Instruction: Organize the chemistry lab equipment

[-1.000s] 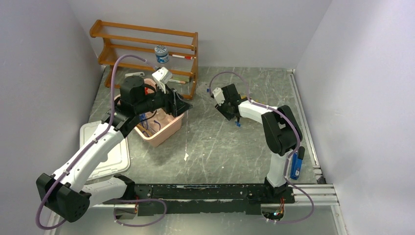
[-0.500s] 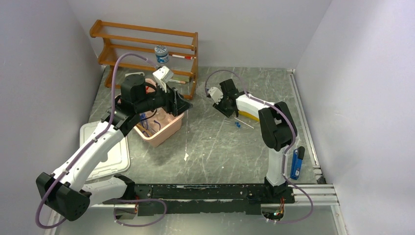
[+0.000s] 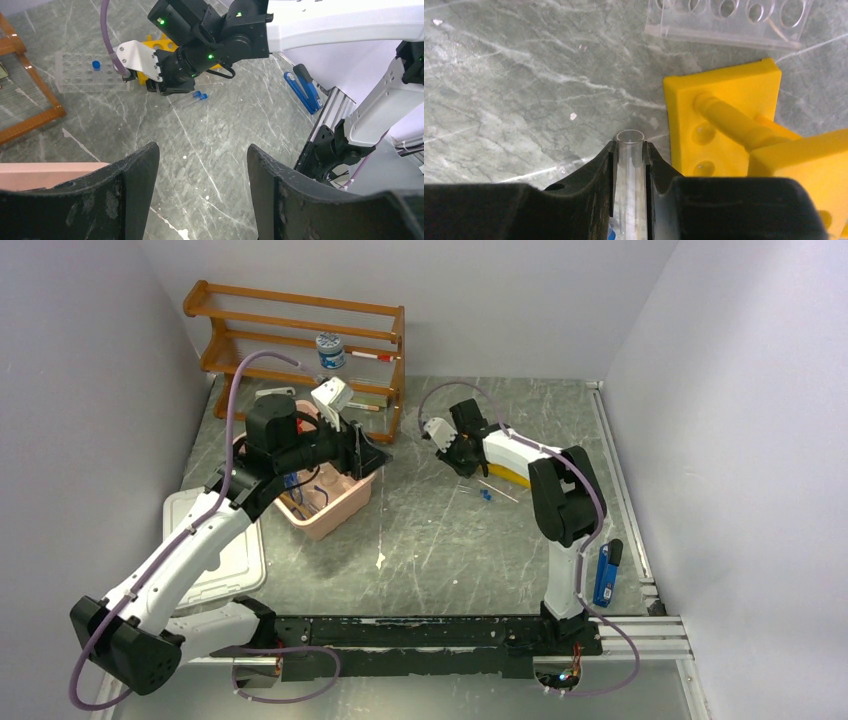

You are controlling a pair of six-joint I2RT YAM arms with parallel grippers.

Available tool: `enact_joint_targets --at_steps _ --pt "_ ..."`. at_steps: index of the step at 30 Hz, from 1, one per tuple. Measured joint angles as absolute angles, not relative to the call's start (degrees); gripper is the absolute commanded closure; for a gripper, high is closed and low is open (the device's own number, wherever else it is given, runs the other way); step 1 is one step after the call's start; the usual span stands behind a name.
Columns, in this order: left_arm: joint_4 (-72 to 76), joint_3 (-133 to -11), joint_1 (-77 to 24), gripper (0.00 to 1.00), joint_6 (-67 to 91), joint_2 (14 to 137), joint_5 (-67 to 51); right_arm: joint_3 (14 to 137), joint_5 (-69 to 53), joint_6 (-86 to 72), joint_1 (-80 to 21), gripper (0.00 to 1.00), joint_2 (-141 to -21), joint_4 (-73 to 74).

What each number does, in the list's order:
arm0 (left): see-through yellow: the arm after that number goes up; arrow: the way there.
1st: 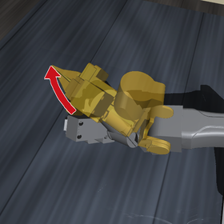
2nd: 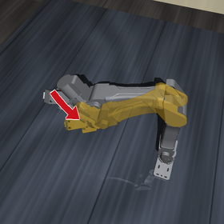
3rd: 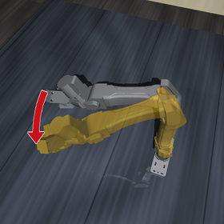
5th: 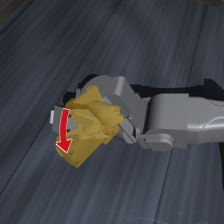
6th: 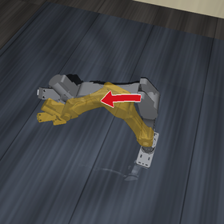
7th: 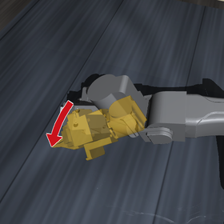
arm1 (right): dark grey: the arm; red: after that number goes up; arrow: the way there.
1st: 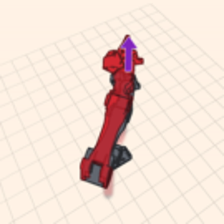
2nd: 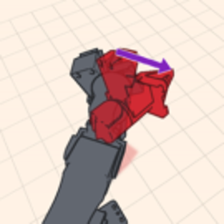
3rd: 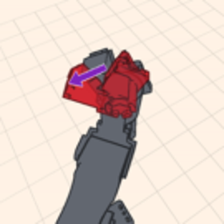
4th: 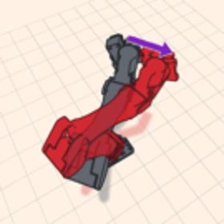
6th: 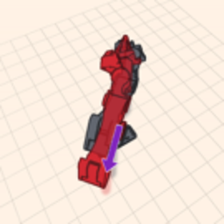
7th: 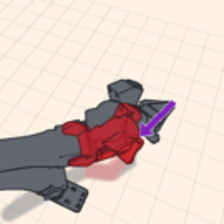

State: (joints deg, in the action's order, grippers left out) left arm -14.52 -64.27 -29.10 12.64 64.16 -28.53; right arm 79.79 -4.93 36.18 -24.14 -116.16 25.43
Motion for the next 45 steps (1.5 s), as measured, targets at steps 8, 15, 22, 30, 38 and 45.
enact_joint_targets --at_steps 8,15,22,30,38,45 --pt "-14.26 -61.95 -30.59 0.32 14.98 63.81 -27.35 73.63 -2.9 35.18 -24.16 0.89 -109.58 24.88" --pt "-11.22 -60.4 -32.88 0.33 18.5 64.42 -24.47 70.11 -3.68 31.44 -24.16 0.89 -98.08 23.14" --pt "-8.14 -58.5 -34.44 0.33 22.74 67.75 -21.39 67.61 -5.74 23.92 -24.16 0.91 -89.17 21.32" --pt "-1.85 -56.34 -37.8 0.25 27.79 71.99 -18.09 60.53 -11.22 8.27 -24.16 0.92 -76.66 14.22" --pt "11.77 -48.99 -44.75 0.23 35.62 79.37 -14.9 49.58 -16.25 -12.27 -24.23 0.93 -66.7 0.93" --pt "17.65 -49.34 -47.9 0.31 37.98 84.97 -14.57 46.68 -16.56 -23.0 -24.23 0.91 -65.36 -4.54"
